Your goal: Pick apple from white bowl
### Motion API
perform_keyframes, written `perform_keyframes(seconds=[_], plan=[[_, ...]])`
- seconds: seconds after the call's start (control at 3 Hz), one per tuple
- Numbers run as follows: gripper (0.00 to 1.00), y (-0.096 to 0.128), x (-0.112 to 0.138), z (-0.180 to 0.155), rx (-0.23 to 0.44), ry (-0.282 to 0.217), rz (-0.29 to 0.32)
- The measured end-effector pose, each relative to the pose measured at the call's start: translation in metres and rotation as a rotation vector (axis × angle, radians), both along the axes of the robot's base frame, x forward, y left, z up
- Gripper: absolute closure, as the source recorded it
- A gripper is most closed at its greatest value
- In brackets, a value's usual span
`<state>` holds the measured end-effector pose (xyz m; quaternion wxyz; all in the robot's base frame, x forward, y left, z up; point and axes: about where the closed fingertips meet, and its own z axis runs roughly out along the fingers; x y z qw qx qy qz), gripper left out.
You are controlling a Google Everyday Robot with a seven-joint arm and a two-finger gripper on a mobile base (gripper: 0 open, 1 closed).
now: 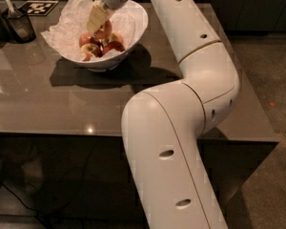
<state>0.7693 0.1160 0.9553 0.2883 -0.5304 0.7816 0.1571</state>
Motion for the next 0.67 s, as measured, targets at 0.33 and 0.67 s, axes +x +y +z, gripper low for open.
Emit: perform_keyframes(seconds=[0.33,0.67], plan=[[1.00,0.002,-0.010,0.033,0.026,-0.046,0.013],[1.00,0.005,-0.022,0.062,0.054,-0.078,0.035]])
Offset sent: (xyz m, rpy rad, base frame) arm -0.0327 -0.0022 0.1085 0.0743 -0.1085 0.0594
